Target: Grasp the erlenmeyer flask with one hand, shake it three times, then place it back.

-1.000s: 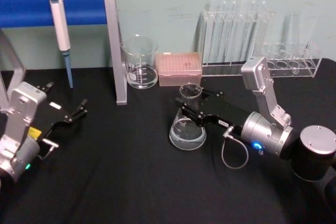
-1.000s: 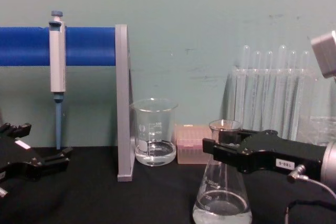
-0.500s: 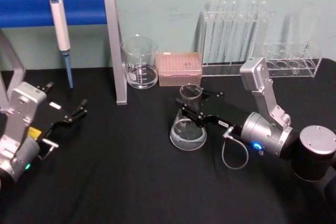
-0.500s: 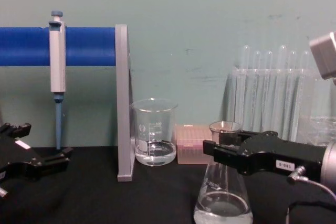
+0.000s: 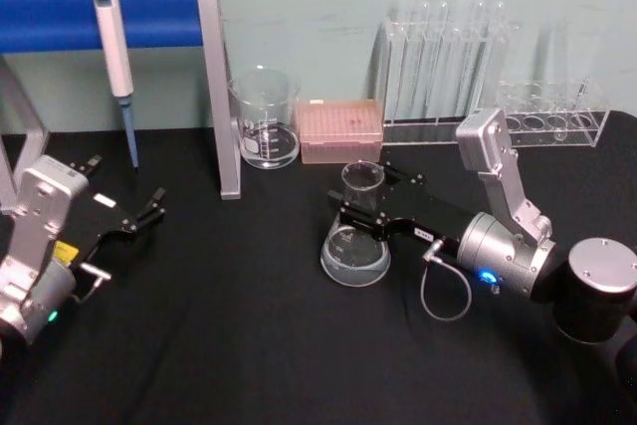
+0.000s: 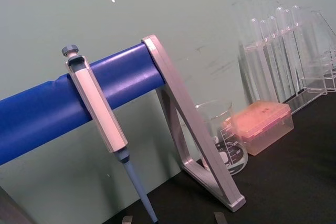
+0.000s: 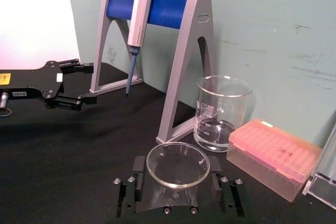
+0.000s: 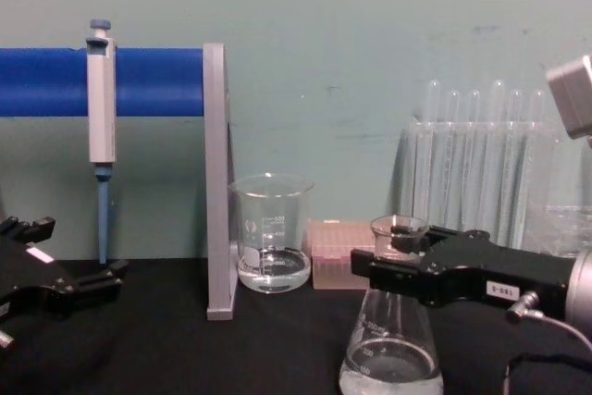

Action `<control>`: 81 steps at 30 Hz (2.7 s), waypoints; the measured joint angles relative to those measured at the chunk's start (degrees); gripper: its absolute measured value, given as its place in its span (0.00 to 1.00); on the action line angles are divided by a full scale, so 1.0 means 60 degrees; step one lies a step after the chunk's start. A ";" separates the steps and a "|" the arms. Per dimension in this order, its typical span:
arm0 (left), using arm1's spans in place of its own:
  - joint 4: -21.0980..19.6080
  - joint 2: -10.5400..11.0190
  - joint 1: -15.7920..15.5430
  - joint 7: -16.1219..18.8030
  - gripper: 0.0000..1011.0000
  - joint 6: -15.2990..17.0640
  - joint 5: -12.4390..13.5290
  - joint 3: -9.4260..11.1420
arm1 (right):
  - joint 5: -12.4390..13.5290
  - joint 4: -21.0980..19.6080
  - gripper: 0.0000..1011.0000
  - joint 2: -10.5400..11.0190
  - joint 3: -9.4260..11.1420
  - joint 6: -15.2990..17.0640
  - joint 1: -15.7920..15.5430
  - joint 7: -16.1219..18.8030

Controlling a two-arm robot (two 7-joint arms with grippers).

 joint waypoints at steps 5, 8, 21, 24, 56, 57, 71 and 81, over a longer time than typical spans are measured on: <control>0.0000 0.0000 0.0000 0.0000 0.99 0.0000 0.0000 0.0000 | 0.0006 0.0000 0.86 0.0000 0.0000 0.0000 0.0000 0.0005; 0.0000 0.0000 0.0000 0.0000 0.99 0.0000 0.0000 0.0001 | 0.0008 0.0000 0.92 0.0000 0.0000 0.0000 0.0000 0.0006; 0.0000 0.0000 0.0000 0.0001 0.99 0.0000 0.0000 0.0000 | 0.0080 -0.0097 0.99 0.0072 0.0022 0.0020 -0.0079 0.0077; 0.0000 0.0000 0.0000 0.0000 0.99 0.0000 0.0000 0.0001 | 0.0173 -0.0276 0.99 0.0199 0.0083 0.0059 -0.0209 0.0147; 0.0000 0.0000 0.0001 0.0000 0.99 0.0000 0.0000 0.0001 | 0.1122 -0.1865 0.99 0.1833 0.0859 0.0060 -0.1264 0.0466; 0.0000 0.0000 0.0000 0.0000 0.99 0.0000 0.0000 0.0000 | 0.1130 -0.1864 0.99 0.1822 0.0890 0.0029 -0.1252 0.0414; 0.0000 0.0000 0.0000 0.0001 0.99 0.0000 0.0000 0.0000 | 0.0832 -0.1772 0.99 0.0970 0.1707 -0.0345 -0.1236 -0.1531; 0.0000 0.0000 0.0001 0.0000 0.99 0.0000 0.0000 0.0000 | -0.0555 -0.1060 0.99 -0.0114 0.1965 -0.0454 -0.1139 -0.3877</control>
